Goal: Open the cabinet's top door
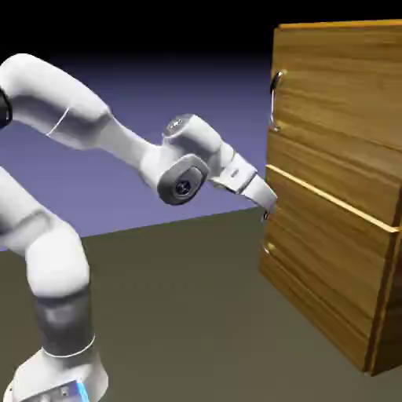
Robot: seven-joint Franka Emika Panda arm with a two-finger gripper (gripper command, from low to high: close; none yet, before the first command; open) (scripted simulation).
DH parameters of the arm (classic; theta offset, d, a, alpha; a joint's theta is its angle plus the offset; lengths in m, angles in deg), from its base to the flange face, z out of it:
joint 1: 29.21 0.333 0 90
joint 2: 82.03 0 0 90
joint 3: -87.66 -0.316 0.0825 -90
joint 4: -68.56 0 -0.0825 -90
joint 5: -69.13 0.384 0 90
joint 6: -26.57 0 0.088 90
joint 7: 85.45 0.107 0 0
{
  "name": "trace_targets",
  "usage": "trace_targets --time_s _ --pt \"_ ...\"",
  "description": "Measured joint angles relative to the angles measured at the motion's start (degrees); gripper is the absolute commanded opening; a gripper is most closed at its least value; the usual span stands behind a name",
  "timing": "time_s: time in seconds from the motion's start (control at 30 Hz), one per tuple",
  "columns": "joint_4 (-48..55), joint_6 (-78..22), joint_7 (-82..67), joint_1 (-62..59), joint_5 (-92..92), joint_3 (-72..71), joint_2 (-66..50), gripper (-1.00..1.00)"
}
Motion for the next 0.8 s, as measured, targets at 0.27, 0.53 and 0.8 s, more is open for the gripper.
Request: trace_targets --time_s 0.27,0.53,0.8 --pt "5.47 -4.96 -5.35 -12.92 19.94 -9.98 11.05 0.00" --pt "10.94 -9.93 -10.70 -25.83 39.88 -19.96 22.09 0.00" --pt "16.41 -14.89 -16.05 -38.75 59.81 -29.94 33.14 0.00"
